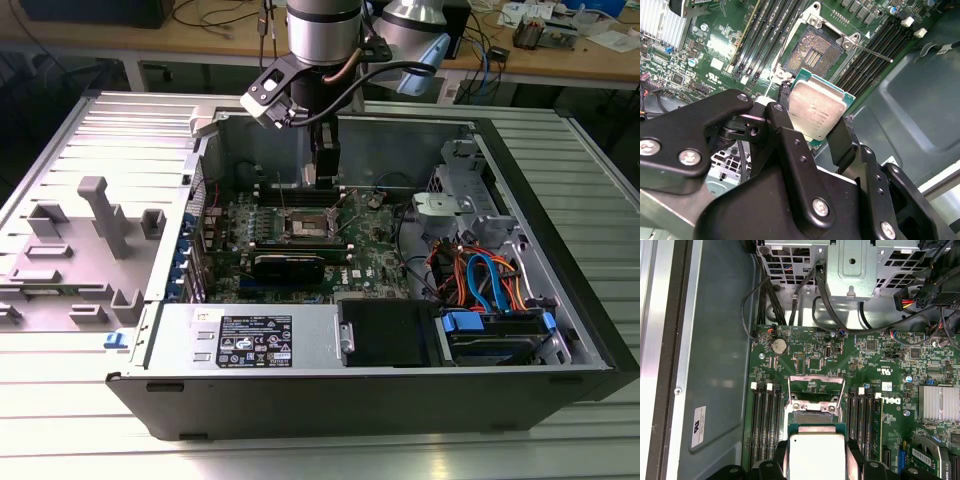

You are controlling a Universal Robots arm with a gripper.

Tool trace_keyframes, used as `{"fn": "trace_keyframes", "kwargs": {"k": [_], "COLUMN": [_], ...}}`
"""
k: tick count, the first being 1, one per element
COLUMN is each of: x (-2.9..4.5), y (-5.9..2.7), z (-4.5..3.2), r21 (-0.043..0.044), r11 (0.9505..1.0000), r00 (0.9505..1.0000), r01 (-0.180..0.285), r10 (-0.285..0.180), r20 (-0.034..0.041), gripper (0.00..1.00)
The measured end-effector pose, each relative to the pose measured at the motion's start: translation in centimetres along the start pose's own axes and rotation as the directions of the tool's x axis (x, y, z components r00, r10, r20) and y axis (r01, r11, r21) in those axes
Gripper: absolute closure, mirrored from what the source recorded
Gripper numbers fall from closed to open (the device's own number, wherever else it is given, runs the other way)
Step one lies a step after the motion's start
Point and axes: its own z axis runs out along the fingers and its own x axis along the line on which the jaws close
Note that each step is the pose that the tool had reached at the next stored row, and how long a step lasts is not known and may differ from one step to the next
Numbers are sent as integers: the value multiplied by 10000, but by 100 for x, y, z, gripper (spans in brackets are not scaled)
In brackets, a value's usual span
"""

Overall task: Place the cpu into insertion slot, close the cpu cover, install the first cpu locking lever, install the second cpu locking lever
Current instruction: 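Place the cpu into insertion slot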

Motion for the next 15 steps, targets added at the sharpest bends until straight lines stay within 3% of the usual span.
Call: {"fn": "trace_keyframes", "kwargs": {"k": [3, 7, 8, 15], "x": [0, -1, -1, -1], "y": [0, -3, -3, -4], "z": [5, 46, 50, 58], "r21": [18, 232, 253, 280], "r11": [10000, 9997, 9997, 9996], "r00": [10000, 10000, 10000, 10000], "r01": [0, -34, -37, -38], "r10": [0, 34, 37, 38], "r20": [-3, -7, -8, -9], "gripper": [45, 45, 45, 45]}}
